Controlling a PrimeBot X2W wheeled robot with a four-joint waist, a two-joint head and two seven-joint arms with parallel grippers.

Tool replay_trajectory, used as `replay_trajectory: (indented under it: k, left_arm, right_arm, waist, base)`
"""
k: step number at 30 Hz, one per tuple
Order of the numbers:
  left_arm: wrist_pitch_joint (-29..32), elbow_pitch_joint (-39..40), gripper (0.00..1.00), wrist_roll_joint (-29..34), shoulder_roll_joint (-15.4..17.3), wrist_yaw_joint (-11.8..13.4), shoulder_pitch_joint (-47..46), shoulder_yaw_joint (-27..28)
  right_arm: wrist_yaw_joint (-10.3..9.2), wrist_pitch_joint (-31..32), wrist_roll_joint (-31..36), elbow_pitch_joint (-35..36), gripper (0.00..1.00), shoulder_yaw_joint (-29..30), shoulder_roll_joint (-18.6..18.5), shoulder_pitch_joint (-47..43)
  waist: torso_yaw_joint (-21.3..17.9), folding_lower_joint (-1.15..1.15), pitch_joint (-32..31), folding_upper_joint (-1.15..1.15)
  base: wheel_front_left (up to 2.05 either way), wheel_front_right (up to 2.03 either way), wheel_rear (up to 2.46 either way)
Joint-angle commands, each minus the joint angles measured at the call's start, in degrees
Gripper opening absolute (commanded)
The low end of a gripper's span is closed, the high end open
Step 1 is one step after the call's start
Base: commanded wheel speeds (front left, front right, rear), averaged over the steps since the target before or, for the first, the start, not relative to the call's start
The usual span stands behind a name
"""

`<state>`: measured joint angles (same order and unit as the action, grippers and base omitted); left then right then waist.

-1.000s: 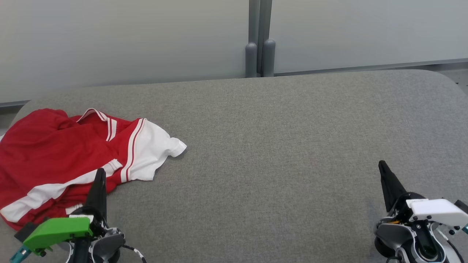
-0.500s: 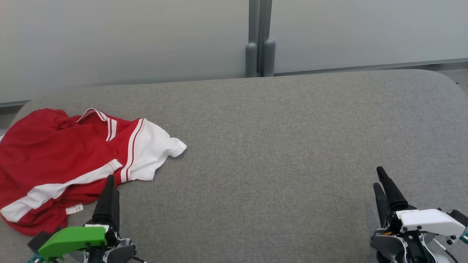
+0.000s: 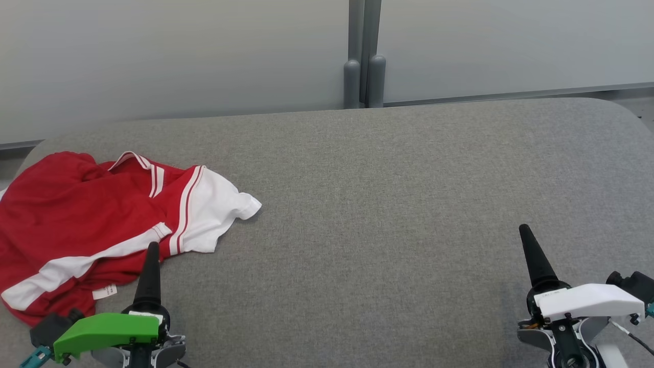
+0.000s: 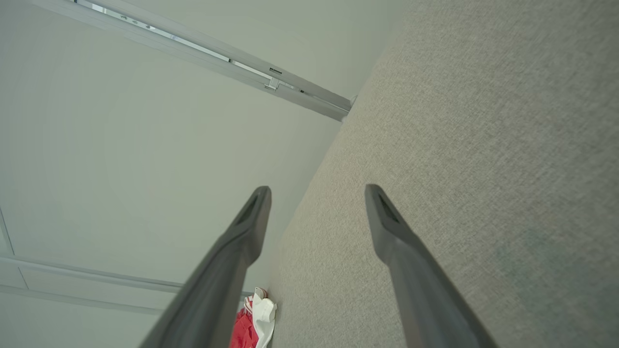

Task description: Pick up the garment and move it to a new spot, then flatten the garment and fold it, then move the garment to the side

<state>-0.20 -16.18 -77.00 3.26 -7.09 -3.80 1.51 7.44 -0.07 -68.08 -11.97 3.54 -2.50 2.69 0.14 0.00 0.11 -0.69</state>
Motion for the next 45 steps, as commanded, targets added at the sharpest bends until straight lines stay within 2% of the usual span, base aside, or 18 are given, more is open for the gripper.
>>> replay_trajectory:
  k: [1,12,30,45]
  left_arm:
    - [-0.62,1.09,1.00,2.29,0.56,-0.19,-0.52,0.09]
    - [-2.98,1.11,1.00,16.67,1.21,-0.28,-0.26,-0.97]
    - [-6.31,-1.73,1.00,36.72,5.17,0.23,-0.22,-5.13]
    - [-8.72,-2.38,1.00,47.19,6.36,0.65,0.95,-4.98]
  right_arm:
    - [0.03,-0.59,2.43,1.32,1.00,-0.30,-0.75,0.93]
    - [0.03,-2.99,15.87,2.50,1.00,-2.23,-2.84,1.49]
    - [0.04,-6.40,30.33,1.02,1.00,-5.05,-5.45,0.58]
    - [0.04,-8.82,39.80,-0.42,1.00,-5.67,-6.26,-0.37]
  waist:
    - [0.00,0.00,0.02,0.15]
    - [0.04,0.00,-0.04,0.21]
    - [0.29,0.00,-0.60,0.31]
    - [0.34,0.00,-0.93,0.39]
  base:
    - [0.00,0.00,0.00]
    - [0.00,0.00,0.00]
    - [0.00,0.00,0.00]
    - [0.00,0.00,0.00]
